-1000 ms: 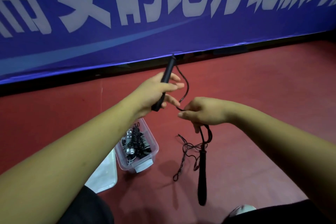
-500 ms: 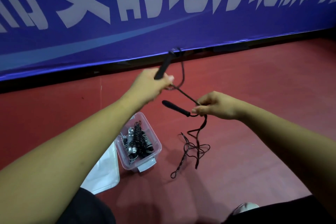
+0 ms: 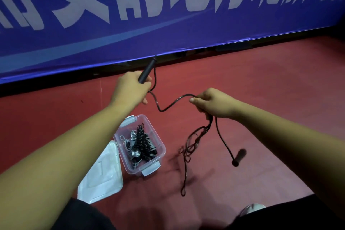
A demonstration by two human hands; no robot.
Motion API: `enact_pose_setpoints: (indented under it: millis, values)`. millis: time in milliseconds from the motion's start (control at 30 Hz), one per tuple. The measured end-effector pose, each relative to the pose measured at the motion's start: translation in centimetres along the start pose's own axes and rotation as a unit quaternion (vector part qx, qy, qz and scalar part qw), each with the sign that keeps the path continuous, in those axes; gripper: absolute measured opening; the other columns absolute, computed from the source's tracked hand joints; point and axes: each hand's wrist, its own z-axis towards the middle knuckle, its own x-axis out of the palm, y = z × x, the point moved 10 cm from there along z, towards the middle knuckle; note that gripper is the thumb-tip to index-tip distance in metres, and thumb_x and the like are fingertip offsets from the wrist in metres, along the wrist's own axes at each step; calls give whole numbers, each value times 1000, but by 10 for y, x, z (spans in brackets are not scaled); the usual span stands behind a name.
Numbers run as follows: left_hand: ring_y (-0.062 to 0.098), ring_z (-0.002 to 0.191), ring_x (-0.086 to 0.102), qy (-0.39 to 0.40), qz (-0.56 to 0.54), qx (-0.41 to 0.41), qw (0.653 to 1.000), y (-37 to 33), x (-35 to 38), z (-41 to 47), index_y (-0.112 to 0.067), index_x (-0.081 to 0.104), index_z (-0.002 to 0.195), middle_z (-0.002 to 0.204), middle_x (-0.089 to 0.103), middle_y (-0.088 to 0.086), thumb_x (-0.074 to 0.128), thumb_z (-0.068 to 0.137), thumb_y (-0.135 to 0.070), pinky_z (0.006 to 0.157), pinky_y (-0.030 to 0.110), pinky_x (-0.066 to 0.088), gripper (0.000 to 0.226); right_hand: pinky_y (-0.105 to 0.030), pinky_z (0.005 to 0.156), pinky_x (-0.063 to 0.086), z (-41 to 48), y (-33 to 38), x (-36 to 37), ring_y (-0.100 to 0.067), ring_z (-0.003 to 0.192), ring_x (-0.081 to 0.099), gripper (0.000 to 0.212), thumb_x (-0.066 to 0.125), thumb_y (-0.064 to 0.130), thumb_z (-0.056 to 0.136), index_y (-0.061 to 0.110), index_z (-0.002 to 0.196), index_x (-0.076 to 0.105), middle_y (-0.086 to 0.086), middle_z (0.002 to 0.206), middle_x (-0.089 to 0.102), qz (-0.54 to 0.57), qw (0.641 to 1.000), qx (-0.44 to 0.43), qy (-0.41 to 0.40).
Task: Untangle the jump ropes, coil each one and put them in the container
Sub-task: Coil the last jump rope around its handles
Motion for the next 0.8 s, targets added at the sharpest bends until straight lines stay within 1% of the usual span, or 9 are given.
enact_pose_setpoints:
  millis: [67, 100, 200, 267, 333, 433, 567, 733, 800]
  values:
    - [12, 39, 62, -34, 65, 54, 996, -22, -10, -6, -23, 68, 86, 58, 66, -4, 68, 88, -29, 54, 21, 49, 6, -18, 45, 39, 2, 13, -2, -9, 41, 54, 45, 52, 36, 102, 12, 66, 63, -1, 51, 53, -25, 1000, -1, -13]
    - [11, 37, 60, -10, 37, 55, 998, -27, -5, -9, -22, 68, 84, 52, 63, -5, 70, 88, -31, 49, 19, 47, 10, -17, 43, 38, 2, 19, 0, -7, 38, 51, 44, 52, 34, 102, 11, 67, 64, -1, 51, 51, -25, 1000, -3, -12]
    - [8, 40, 57, 158, -176, 2, 972, -40, 35, -30, -14, 70, 99, 58, 63, -1, 67, 93, -30, 37, 16, 35, 17, -18, 42, 37, 0, 36, 6, -8, 38, 49, 43, 53, 34, 102, 10, 69, 65, 1, 49, 49, 14, 1000, -15, -2]
    - [6, 40, 51, 240, -195, -5, 951, -44, 53, -43, -16, 68, 103, 58, 63, -4, 65, 94, -31, 36, 16, 31, 17, -21, 45, 39, -2, 43, 6, -12, 41, 51, 43, 54, 33, 102, 10, 68, 64, 5, 47, 49, 58, 998, -26, 0]
    - [8, 39, 41, 266, -178, 11, 947, -43, 58, -44, -17, 67, 92, 51, 57, -7, 66, 93, -30, 37, 16, 29, 14, -24, 49, 40, -4, 46, 1, -12, 46, 50, 39, 57, 32, 100, 12, 68, 64, 5, 50, 51, 75, 996, -42, -6]
    - [8, 38, 33, 211, -219, -12, 952, -36, 49, -28, -15, 60, 77, 45, 40, -9, 66, 93, -28, 37, 17, 24, 21, -21, 54, 42, -8, 40, -8, -7, 52, 51, 32, 63, 36, 96, 15, 71, 68, 5, 59, 58, 27, 997, -67, -10]
    - [6, 37, 32, 106, -292, -99, 945, -14, 38, -11, -16, 54, 71, 42, 38, -10, 66, 93, -23, 36, 15, 22, 26, -19, 53, 43, -2, 4, -8, -4, 51, 55, 25, 67, 35, 94, 17, 78, 74, 1, 61, 66, -7, 1000, -28, -8]
    - [2, 30, 29, 0, -388, -214, 897, 34, 17, 6, -16, 48, 75, 37, 39, -13, 58, 97, -21, 33, 12, 21, 26, -16, 51, 39, -7, -68, 38, 1, 43, 51, 11, 68, 23, 91, 13, 92, 75, 1, 62, 65, -136, 982, 51, 118]
    - [2, 29, 31, -43, -327, -194, 924, 52, -11, 19, -17, 49, 74, 39, 43, -11, 58, 98, -22, 33, 14, 22, 26, -21, 55, 41, -13, -85, 31, -5, 48, 50, 8, 68, 19, 91, 18, 94, 75, 2, 62, 64, -125, 983, 66, 118]
